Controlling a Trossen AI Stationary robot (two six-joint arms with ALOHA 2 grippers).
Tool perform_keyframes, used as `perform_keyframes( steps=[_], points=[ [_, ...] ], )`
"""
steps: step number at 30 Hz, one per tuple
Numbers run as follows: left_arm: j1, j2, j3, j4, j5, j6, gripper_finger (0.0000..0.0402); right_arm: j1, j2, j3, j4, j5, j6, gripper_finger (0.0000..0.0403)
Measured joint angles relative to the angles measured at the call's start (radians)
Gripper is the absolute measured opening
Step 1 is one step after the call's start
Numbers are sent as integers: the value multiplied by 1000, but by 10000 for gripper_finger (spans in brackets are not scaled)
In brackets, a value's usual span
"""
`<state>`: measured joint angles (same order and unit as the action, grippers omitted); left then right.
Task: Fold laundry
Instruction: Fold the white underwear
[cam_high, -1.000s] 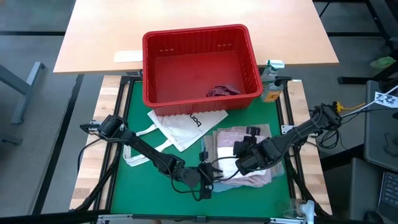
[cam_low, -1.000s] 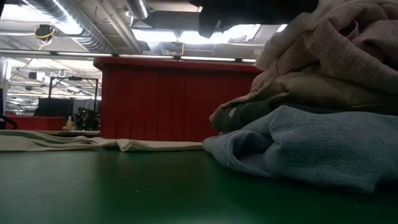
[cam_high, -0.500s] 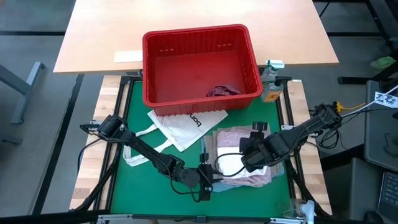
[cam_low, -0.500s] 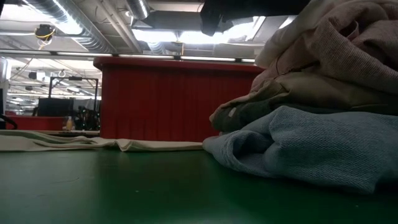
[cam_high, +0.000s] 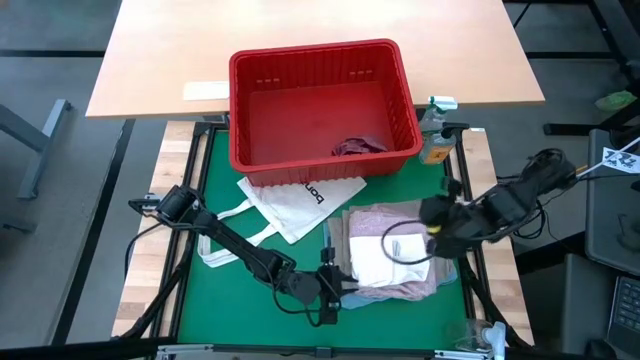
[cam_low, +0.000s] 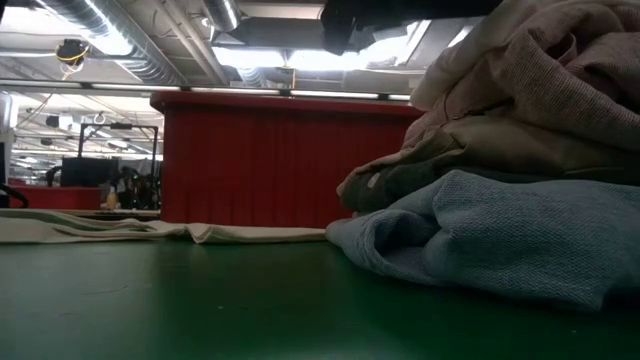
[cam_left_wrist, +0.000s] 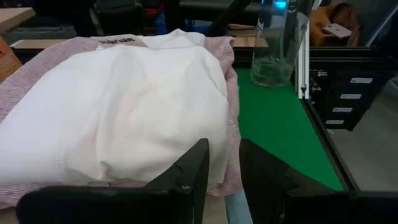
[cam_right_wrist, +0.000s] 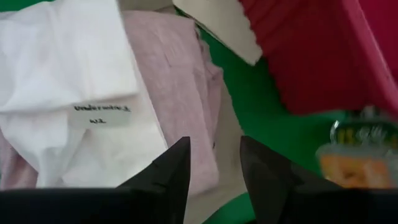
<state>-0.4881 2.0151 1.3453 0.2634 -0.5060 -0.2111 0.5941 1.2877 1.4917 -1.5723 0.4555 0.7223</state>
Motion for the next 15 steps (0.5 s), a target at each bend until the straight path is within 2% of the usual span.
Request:
perform_keyframes(
  steps=[5,9,15],
  points=[
    [0,0,0,0,0,-33,85,52,-150,-154,8,1,264,140],
    [1,0,0,0,0,-49,85,85,-235,-287,82,-57,501,140],
    [1,0,0,0,-1,-50,85,94,-268,-439,260,-221,535,140]
  ],
)
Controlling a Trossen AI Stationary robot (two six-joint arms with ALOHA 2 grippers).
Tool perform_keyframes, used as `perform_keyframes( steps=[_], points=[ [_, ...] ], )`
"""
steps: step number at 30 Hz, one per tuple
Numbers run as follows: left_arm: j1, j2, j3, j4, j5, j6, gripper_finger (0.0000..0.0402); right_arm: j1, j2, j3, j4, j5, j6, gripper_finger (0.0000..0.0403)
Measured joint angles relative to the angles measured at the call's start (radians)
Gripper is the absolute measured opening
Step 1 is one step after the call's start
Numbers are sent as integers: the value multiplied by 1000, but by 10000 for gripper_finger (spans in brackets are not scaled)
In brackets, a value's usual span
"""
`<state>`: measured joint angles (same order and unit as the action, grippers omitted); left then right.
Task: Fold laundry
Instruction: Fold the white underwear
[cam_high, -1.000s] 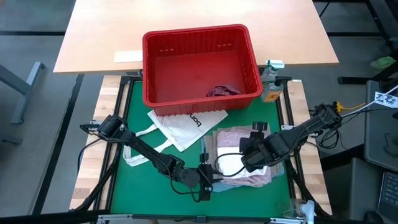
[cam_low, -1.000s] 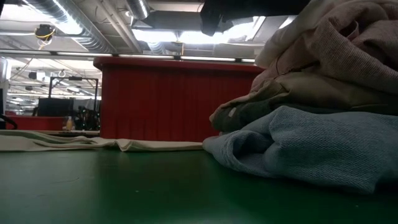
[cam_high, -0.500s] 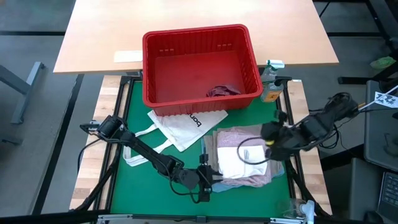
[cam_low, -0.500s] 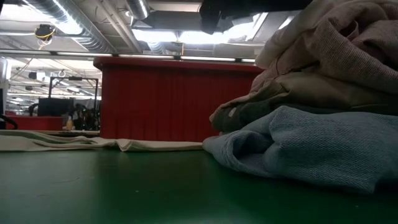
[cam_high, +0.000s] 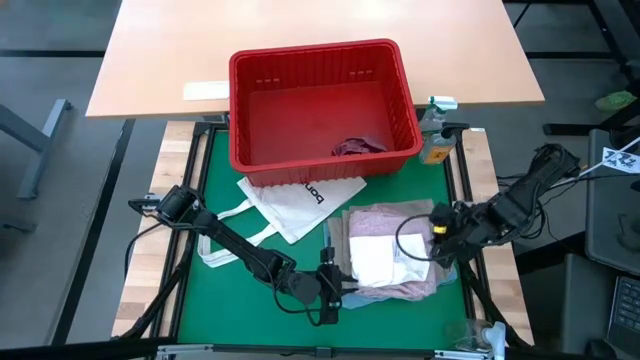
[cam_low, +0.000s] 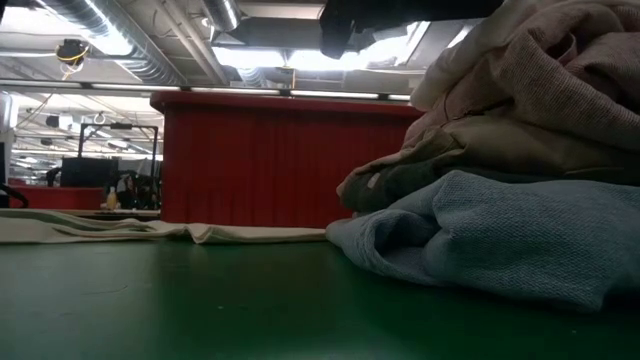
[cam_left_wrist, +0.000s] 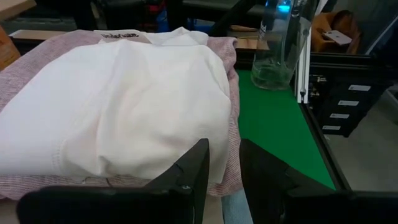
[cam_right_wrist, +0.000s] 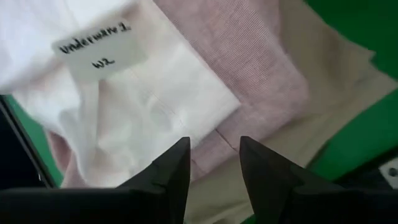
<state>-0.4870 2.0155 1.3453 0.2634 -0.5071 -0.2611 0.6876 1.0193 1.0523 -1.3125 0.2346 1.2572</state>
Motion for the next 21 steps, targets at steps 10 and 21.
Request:
perform_keyframes(
  steps=[10,21],
  points=[
    [0,0,0,0,-1,-1,85,0,31,-121,152,-9,0,140],
    [2,0,0,0,-1,0,85,0,33,-170,234,-14,28,140]
  ],
)
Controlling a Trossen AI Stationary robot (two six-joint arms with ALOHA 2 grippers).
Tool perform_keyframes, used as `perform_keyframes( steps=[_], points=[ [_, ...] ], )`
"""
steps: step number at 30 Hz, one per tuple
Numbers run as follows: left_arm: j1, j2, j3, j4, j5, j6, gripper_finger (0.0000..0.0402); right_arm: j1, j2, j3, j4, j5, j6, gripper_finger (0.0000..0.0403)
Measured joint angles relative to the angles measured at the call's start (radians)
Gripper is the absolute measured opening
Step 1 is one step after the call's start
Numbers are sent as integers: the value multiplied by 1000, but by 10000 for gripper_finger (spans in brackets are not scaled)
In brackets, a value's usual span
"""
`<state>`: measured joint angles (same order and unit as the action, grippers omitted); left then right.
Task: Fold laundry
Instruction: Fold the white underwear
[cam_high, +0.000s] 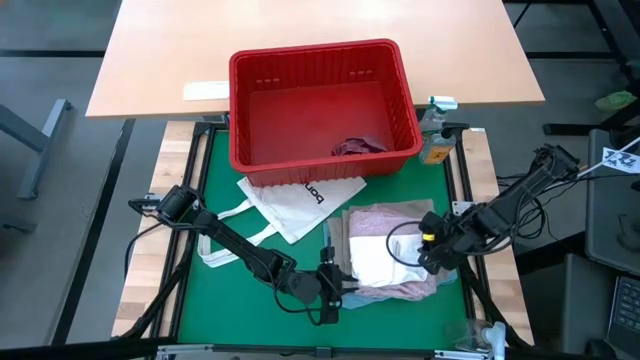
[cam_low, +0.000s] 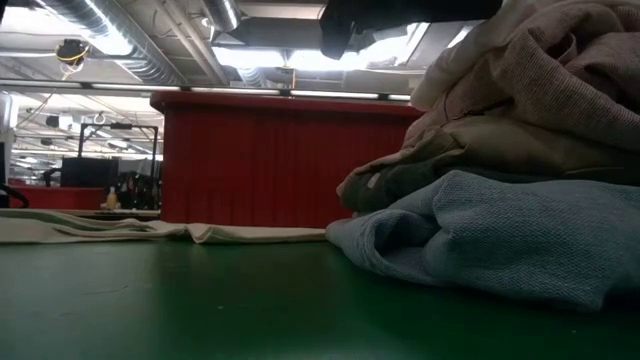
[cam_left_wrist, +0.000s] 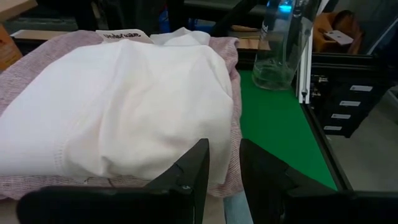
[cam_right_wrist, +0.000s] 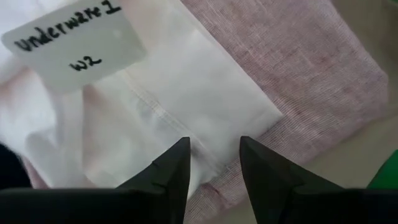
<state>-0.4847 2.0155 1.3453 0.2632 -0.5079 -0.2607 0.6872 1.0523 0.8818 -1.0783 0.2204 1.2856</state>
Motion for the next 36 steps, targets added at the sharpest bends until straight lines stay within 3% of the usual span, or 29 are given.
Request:
perform_keyframes(
  steps=[12,20,24,30,36],
  points=[
    [0,0,0,0,0,0,85,0,0,-11,-3,-4,149,140],
    [0,0,0,0,0,1,85,0,0,-11,12,-4,161,136],
    [0,0,0,0,0,1,85,0,0,-11,13,-4,160,103],
    [0,0,0,0,0,1,85,0,0,-11,16,-3,158,13],
    [0,0,0,0,0,1,85,0,1,12,14,-4,160,32]
  ],
)
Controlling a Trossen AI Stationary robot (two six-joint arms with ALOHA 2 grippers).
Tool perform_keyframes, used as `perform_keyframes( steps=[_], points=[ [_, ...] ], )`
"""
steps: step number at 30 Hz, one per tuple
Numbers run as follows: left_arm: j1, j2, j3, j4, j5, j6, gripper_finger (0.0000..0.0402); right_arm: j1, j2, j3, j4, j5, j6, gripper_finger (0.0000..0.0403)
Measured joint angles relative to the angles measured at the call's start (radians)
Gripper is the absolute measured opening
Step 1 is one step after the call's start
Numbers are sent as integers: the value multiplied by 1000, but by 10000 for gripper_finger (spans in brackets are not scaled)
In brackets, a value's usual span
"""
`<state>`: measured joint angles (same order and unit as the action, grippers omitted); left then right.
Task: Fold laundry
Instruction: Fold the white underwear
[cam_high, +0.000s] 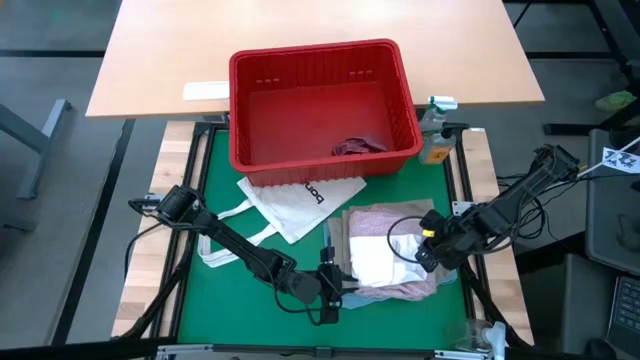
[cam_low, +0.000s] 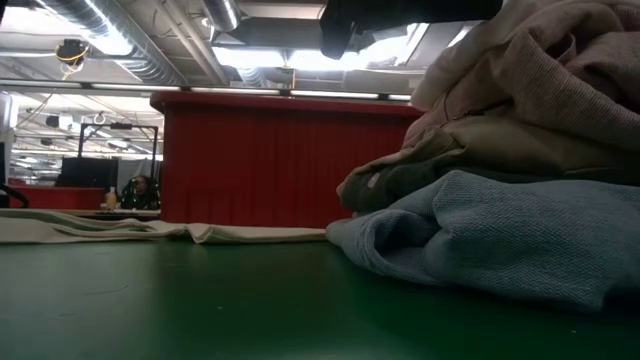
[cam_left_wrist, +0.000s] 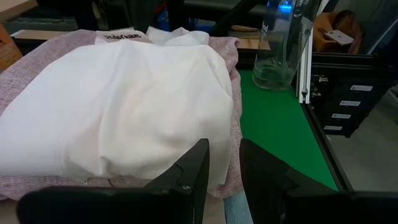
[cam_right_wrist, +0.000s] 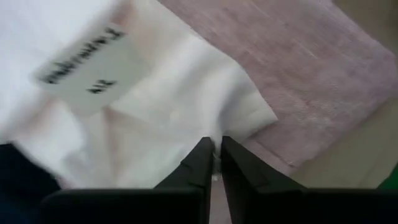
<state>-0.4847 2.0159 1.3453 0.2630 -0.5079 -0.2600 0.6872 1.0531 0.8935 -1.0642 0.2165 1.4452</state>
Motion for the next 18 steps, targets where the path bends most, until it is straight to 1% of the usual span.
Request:
perform_keyframes(
  steps=[3,7,11,18],
  points=[
    [0,0,0,0,-2,0,85,0,0,35,14,6,0,26],
    [1,0,0,0,-3,0,85,0,0,84,49,73,-2,7],
    [1,0,0,0,-3,0,85,0,0,87,172,139,-7,14],
    [8,0,0,2,-4,0,85,0,51,88,375,188,-36,20]
  ],
)
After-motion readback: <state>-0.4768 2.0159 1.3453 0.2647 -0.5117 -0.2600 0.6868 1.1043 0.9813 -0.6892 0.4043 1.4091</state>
